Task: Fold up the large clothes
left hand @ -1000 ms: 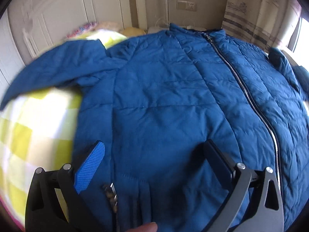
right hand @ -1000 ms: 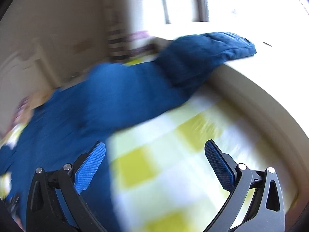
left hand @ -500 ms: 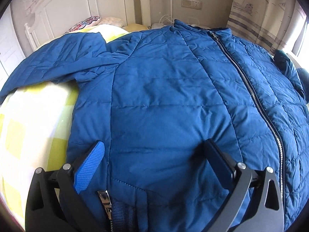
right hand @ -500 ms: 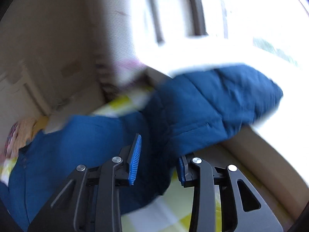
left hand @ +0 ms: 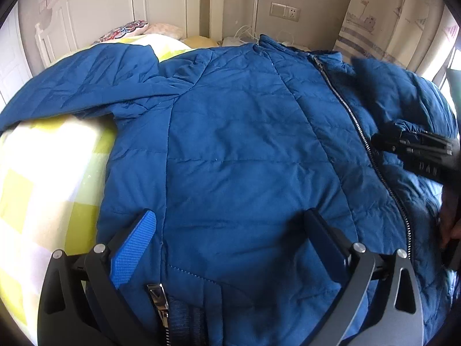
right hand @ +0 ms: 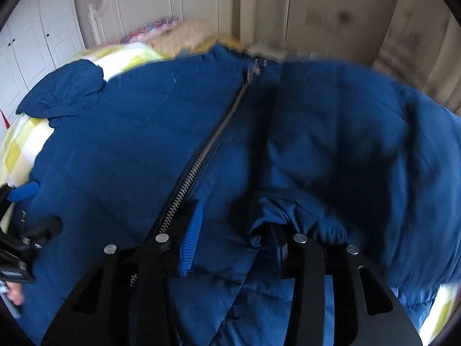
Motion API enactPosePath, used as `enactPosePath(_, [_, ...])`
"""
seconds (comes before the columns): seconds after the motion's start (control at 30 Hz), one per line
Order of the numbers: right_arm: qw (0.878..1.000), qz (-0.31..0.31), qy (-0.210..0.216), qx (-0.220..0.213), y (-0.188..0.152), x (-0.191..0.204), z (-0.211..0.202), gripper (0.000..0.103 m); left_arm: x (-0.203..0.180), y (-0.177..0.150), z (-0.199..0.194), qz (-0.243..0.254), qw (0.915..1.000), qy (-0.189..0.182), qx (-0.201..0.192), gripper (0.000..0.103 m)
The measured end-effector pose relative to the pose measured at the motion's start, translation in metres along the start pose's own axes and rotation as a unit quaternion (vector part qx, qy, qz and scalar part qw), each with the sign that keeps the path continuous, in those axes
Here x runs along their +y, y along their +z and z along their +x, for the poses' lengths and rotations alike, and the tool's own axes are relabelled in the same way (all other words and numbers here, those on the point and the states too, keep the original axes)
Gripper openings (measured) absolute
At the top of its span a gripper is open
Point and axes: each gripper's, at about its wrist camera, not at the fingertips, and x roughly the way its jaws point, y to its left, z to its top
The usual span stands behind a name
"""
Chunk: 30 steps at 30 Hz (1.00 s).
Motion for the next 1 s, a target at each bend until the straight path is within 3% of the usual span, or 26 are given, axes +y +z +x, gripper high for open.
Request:
enactPosePath(0.07, [0.998,0.034,0.05,0.0,-0.007,-0.016,-0.021,0.079,0.003,0.001,-0.003,-0.008,0.9999,-0.011,-0.004,0.101])
enactPosePath(0.17, [0.996,0.053,0.047,-0.061,-0.032,-0.036,-0.072,0.081,0.0,0.01,-0.013,-0.008,0.9996,-0.022,-0.015,0.101])
enactPosePath(0.27, [0.986,0.094,-0.014,-0.135,-0.062,-0.074,-0.116,0.081,-0.031,0.032,-0.032,0.035,0.9971,-0.03,-0.061,0.101])
enactPosePath(0.37, [0.967,0.186,-0.113,-0.132,-0.094,-0.122,-0.133,0.081,-0.098,0.057,-0.046,0.12,0.986,-0.049,-0.105,0.101])
enactPosePath(0.47, [0.947,0.261,-0.148,-0.11,-0.121,-0.155,-0.137,0.081,-0.191,0.074,-0.04,0.214,0.9661,-0.082,-0.118,0.101])
enactPosePath(0.57, [0.94,0.286,-0.169,-0.085,-0.138,-0.16,-0.13,0.081,-0.268,0.078,-0.021,0.299,0.9432,-0.084,-0.118,0.101])
enactPosePath(0.73, [0.944,0.283,-0.159,-0.06,-0.158,-0.153,-0.108,0.081,-0.367,0.063,0.027,0.423,0.8989,-0.01,-0.115,0.101])
enactPosePath(0.8, [0.944,0.284,-0.158,-0.057,-0.159,-0.151,-0.104,0.081,-0.382,0.062,0.04,0.438,0.8915,0.007,-0.114,0.098])
enactPosePath(0.83, [0.944,0.286,-0.155,-0.059,-0.161,-0.149,-0.105,0.081,-0.386,0.063,0.041,0.44,0.8903,0.01,-0.118,0.075])
enactPosePath(0.87, [0.943,0.29,-0.152,-0.061,-0.163,-0.148,-0.114,0.081,-0.387,0.066,0.041,0.433,0.8923,0.018,-0.125,0.043])
enactPosePath(0.9, [0.942,0.296,-0.147,-0.064,-0.166,-0.15,-0.115,0.081,-0.381,0.074,0.036,0.414,0.9016,0.003,-0.126,0.031])
enactPosePath(0.93, [0.94,0.3,-0.146,-0.066,-0.165,-0.146,-0.111,0.081,-0.367,0.088,0.027,0.375,0.918,-0.029,-0.127,0.022])
enactPosePath(0.97, [0.939,0.304,-0.143,-0.069,-0.168,-0.145,-0.114,0.081,-0.343,0.107,0.012,0.315,0.9373,-0.073,-0.131,0.019])
enactPosePath(1.0, [0.938,0.309,-0.139,-0.07,-0.17,-0.147,-0.115,0.081,-0.326,0.12,0.005,0.283,0.9455,-0.09,-0.134,0.019])
